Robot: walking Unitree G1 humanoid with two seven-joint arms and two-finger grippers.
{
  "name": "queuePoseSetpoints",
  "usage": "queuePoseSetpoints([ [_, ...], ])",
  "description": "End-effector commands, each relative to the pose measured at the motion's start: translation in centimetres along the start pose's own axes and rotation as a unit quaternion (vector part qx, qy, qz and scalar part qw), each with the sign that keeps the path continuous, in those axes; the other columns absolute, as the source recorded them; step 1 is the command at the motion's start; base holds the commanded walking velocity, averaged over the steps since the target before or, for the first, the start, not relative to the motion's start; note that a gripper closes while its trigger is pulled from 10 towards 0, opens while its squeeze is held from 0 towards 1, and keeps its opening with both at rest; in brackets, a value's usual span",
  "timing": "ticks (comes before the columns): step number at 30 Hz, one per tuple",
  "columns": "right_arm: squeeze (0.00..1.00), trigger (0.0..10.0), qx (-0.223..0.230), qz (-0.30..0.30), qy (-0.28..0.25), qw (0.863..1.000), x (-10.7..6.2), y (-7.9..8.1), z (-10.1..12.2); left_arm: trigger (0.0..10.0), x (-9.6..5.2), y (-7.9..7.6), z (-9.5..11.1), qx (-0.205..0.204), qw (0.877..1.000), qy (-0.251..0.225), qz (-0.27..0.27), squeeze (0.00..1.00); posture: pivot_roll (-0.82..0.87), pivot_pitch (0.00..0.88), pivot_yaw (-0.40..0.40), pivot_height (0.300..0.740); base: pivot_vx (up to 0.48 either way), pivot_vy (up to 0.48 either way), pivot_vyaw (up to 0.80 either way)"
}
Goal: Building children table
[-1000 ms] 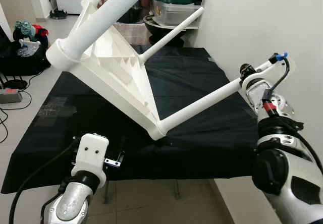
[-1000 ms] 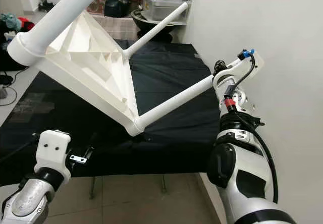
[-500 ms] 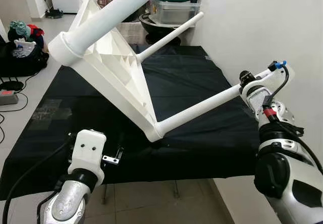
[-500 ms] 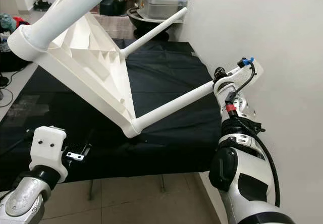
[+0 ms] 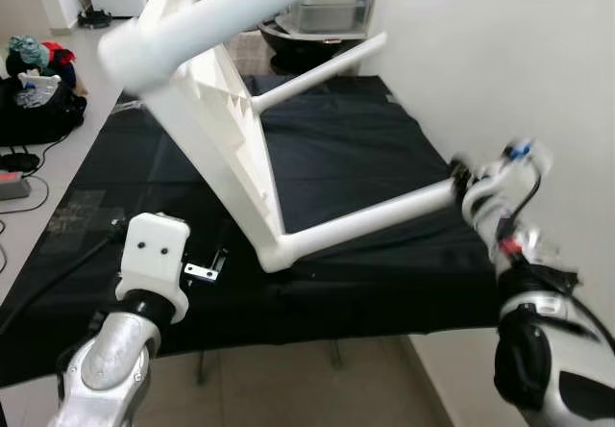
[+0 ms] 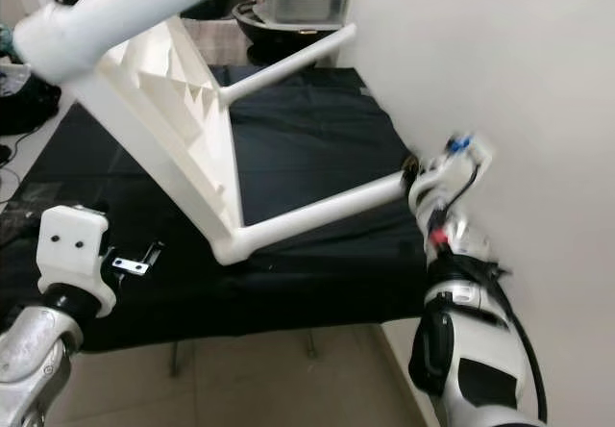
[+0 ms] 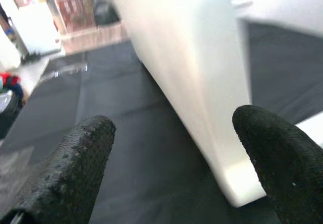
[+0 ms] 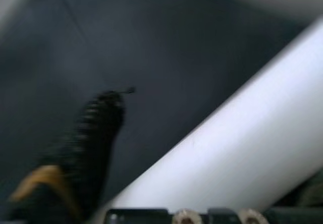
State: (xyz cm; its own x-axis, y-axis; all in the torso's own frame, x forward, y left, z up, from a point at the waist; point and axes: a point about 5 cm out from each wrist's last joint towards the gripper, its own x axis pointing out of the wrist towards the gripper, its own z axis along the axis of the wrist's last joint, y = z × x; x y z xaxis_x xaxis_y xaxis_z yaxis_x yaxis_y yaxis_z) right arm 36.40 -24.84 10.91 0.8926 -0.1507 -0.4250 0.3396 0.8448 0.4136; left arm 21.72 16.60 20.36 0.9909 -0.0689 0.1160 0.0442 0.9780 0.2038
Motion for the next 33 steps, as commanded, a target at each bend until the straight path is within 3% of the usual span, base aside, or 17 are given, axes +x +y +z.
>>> queuePoseSetpoints([
  [1, 1.0, 10.0, -0.172, -0.035, 0.165, 0.971, -0.7, -2.3, -7.6, 10.0, 0.1, -0.1, 0.2, -0.003, 1.0, 0.004, -0.006, 0.0, 0.03, 0.249, -0.075, 0.74, 0.0, 0.0, 0.0],
  [5, 1.0, 10.0, -0.183, -0.032, 0.168, 0.968, -0.7, -2.4, -7.6, 10.0, 0.1, -0.2, 0.3, -0.004, 1.0, 0.003, -0.006, 0.0, 0.03, 0.251, -0.078, 0.74, 0.0, 0.0, 0.0],
  [10, 1.0, 10.0, -0.177, -0.047, 0.141, 0.973, -1.1, -4.6, -4.8, 10.0, 0.0, -0.6, 0.5, -0.013, 1.0, 0.004, -0.006, 0.0, 0.02, 0.246, -0.083, 0.74, 0.0, 0.0, 0.0],
  [14, 1.0, 10.0, -0.171, -0.041, 0.135, 0.975, -1.3, -5.0, -4.2, 10.0, 0.1, -0.6, 0.5, -0.014, 1.0, 0.005, -0.006, 0.0, 0.02, 0.244, -0.082, 0.74, 0.0, 0.0, 0.0],
  [17, 1.0, 10.0, -0.148, -0.001, 0.122, 0.981, -1.9, -5.1, -3.1, 10.0, 0.4, -0.7, 0.6, -0.017, 1.0, 0.003, -0.009, 0.0, 0.0, 0.231, -0.081, 0.74, 0.0, 0.0, 0.0],
  [19, 1.0, 10.0, -0.133, 0.061, 0.077, 0.986, -2.8, -4.6, -1.1, 10.0, 0.9, -0.8, 0.7, -0.02, 1.0, -0.003, -0.012, 0.0, -0.01, 0.212, -0.079, 0.74, 0.0, 0.0, 0.0],
  [22, 1.0, 10.0, -0.137, 0.074, 0.059, 0.986, -3.2, -4.6, -0.3, 10.0, 1.0, -0.8, 0.8, -0.021, 1.0, -0.005, -0.013, 0.0, -0.01, 0.212, -0.079, 0.74, 0.0, 0.0, 0.0],
  [24, 1.0, 10.0, -0.217, 0.03, 0.016, 0.976, -3.4, -5.6, 1.7, 10.0, 1.3, -0.8, 0.9, -0.021, 1.0, -0.008, -0.014, 0.0, -0.01, 0.198, -0.076, 0.74, 0.0, 0.0, 0.0],
  [25, 1.0, 10.0, -0.217, 0.03, 0.016, 0.976, -3.4, -5.6, 1.7, 10.0, 1.3, -0.8, 0.9, -0.021, 1.0, -0.008, -0.014, 0.0, -0.01, 0.198, -0.076, 0.74, 0.0, 0.0, 0.0],
  [26, 1.0, 10.0, -0.283, -0.004, -0.009, 0.959, -3.5, -6.1, 2.7, 10.0, 1.4, -0.8, 1.0, -0.021, 1.0, -0.01, -0.014, 0.0, -0.01, 0.194, -0.077, 0.74, 0.0, 0.0, 0.0],
  [27, 1.0, 10.0, -0.283, -0.004, -0.009, 0.959, -3.5, -6.1, 2.7, 10.0, 1.4, -0.8, 1.0, -0.021, 1.0, -0.01, -0.014, 0.0, -0.01, 0.194, -0.077, 0.74, 0.0, 0.0, 0.0],
  [28, 1.0, 10.0, -0.328, -0.028, -0.032, 0.944, -3.7, -6.3, 3.8, 10.0, 1.5, -0.8, 1.0, -0.022, 1.0, -0.011, -0.014, 0.0, -0.01, 0.19, -0.078, 0.74, 0.0, 0.0, 0.0],
  [31, 1.0, 10.0, -0.328, -0.028, -0.032, 0.944, -3.7, -6.3, 3.8, 10.0, 1.5, -0.8, 1.0, -0.022, 1.0, -0.011, -0.014, 0.0, -0.01, 0.19, -0.078, 0.74, 0.0, 0.0, 0.0],
  [32, 1.0, 10.0, -0.36, -0.048, -0.059, 0.93, -3.9, -6.2, 4.8, 10.0, 1.5, -0.9, 1.1, -0.022, 1.0, -0.012, -0.013, 0.0, -0.01, 0.188, -0.081, 0.74, 0.0, 0.0, 0.0],
  [33, 1.0, 10.0, -0.36, -0.048, -0.059, 0.93, -3.9, -6.2, 4.8, 10.0, 1.5, -0.9, 1.1, -0.022, 1.0, -0.012, -0.013, 0.0, -0.01, 0.188, -0.081, 0.74, 0.0, 0.0, 0.0],
])
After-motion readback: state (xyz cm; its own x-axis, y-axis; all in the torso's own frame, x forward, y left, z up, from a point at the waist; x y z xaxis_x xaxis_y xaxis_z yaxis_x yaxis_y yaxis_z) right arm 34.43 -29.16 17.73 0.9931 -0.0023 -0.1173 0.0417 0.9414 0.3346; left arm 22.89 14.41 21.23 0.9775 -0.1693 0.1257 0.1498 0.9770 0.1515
